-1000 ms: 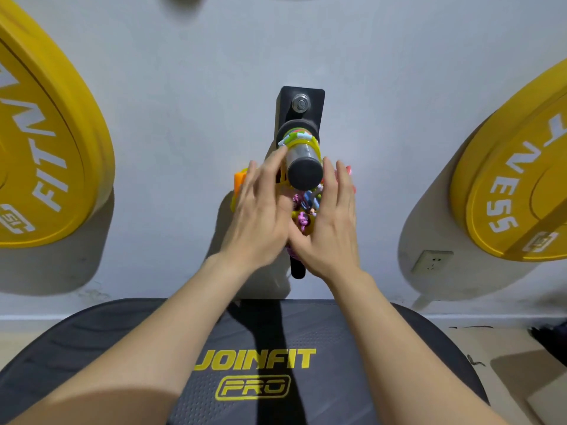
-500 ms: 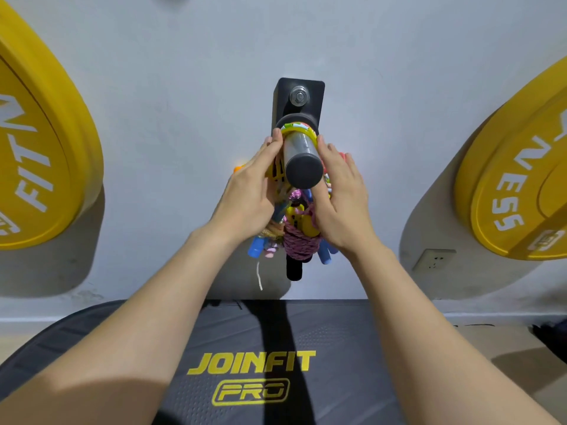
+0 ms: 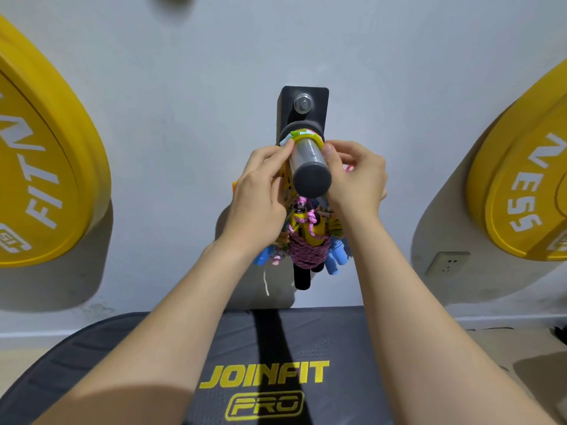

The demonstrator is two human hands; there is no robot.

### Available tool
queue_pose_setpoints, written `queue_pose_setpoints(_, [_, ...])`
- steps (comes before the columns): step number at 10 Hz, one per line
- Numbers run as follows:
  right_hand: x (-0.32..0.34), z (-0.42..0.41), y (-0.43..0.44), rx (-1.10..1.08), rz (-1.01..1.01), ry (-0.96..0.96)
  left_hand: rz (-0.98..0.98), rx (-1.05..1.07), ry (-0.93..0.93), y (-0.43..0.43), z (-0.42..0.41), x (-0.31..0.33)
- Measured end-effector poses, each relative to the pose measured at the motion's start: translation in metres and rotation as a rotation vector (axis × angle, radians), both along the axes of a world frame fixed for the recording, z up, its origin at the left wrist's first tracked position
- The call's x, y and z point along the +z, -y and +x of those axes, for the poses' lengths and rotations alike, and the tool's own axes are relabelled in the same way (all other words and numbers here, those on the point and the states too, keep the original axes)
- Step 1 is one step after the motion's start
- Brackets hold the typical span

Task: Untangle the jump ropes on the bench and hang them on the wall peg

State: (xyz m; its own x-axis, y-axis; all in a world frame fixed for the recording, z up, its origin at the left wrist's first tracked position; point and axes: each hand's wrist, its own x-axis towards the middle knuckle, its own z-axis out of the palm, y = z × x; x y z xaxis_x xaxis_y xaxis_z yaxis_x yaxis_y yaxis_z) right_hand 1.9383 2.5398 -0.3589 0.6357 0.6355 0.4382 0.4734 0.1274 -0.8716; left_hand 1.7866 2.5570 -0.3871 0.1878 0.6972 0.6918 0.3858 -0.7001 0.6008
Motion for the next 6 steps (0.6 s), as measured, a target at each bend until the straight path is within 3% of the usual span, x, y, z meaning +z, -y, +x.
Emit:
queue_pose_setpoints(3, [-0.011,-0.004,0.015,0.190,0.042,-0.014,-0.180,-0.024,-0.239,0.008,-0.017,0.006])
queue_pose_setpoints(4, [-0.004,-0.001,0.035,0.193,-0.102,0.151,-0.229,-0.059,-0.363,0.017,-0.024,0.005])
queue_pose_setpoints(5, [0.006,-0.005,0.062,0.092,-0.261,0.356,-0.174,0.247,-0.590,0.035,-0.036,-0.002])
queue_pose_setpoints(6, [0.021,-0.009,0.091,0.096,-0.192,0.270,-0.137,0.289,-0.618,0.058,-0.042,-0.009])
